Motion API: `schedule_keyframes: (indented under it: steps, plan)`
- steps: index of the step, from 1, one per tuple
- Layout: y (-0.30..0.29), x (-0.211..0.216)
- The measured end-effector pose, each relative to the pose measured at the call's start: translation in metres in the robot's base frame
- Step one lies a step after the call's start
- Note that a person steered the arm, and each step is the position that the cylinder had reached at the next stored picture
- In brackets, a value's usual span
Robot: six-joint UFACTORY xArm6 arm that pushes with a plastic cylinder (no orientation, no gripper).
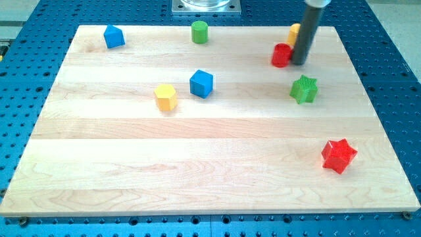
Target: Slide the green star horizontally to the hexagon
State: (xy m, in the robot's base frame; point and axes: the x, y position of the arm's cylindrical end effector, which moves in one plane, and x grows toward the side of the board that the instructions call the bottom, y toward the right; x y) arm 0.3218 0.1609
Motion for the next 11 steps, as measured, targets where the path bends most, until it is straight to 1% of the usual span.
schedule_keyframes:
  steps: [1, 2, 3, 4, 5, 6, 7, 8, 9, 10, 11]
  plan:
    - [0.009, 0.017]
    - [0.071, 0.024]
    - [0.053, 0.074]
    - [0.014, 0.099]
    - [-0.051, 0.105]
    - [-0.009, 0.072]
    - [-0.068, 0.092]
    - [-0.143, 0.127]
    - [-0.210, 0.137]
    - [-0.218, 0.178]
    - [-0.243, 0.160]
